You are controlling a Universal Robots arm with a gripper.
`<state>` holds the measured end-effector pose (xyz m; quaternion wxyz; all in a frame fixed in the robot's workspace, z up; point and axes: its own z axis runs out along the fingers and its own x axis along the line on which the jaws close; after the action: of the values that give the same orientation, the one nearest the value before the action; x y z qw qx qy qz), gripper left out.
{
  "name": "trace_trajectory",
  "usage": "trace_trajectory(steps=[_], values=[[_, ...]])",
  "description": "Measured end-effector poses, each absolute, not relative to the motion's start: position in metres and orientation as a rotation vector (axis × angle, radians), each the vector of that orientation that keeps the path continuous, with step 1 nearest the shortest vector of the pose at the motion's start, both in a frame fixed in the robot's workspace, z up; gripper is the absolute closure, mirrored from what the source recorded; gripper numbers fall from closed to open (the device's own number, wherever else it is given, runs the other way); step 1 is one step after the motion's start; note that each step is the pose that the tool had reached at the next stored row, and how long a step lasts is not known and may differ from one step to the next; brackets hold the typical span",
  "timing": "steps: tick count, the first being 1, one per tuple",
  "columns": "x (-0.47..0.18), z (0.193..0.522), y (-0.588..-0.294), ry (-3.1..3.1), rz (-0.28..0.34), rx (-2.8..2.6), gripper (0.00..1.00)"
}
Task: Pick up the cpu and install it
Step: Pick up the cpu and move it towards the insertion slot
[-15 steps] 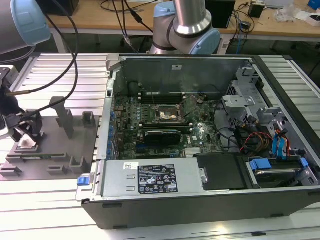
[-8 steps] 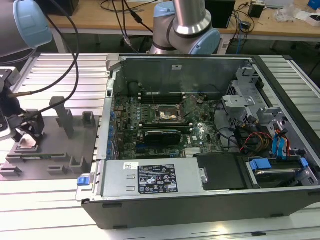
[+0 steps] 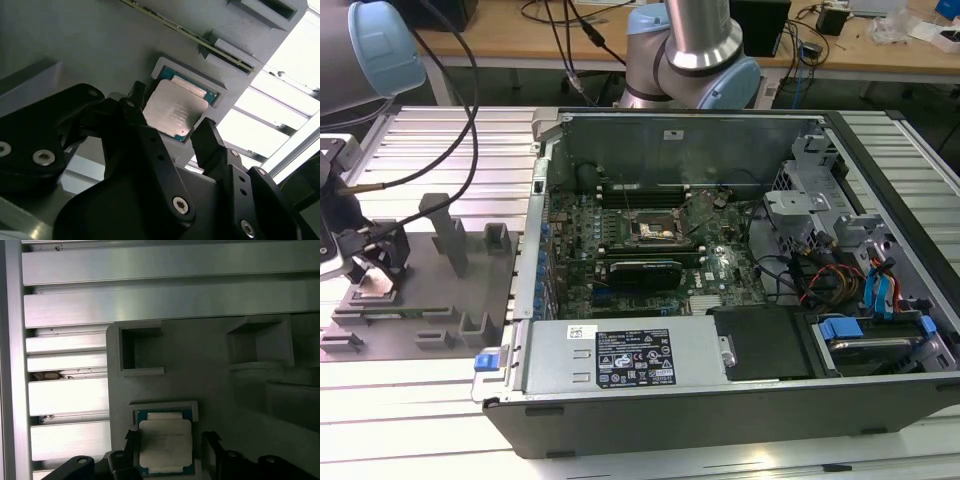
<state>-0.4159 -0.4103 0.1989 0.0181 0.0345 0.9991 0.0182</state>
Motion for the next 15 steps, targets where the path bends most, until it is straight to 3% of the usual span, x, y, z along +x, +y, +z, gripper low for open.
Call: trace_trajectory(steps=[2,15], values=[[-0.4160,0.1988,-0.4103,3.103,0.057,0.107,0.26],[-0.4160,0.1898,-0.4103,3.106,0.051,0.034,0.26]])
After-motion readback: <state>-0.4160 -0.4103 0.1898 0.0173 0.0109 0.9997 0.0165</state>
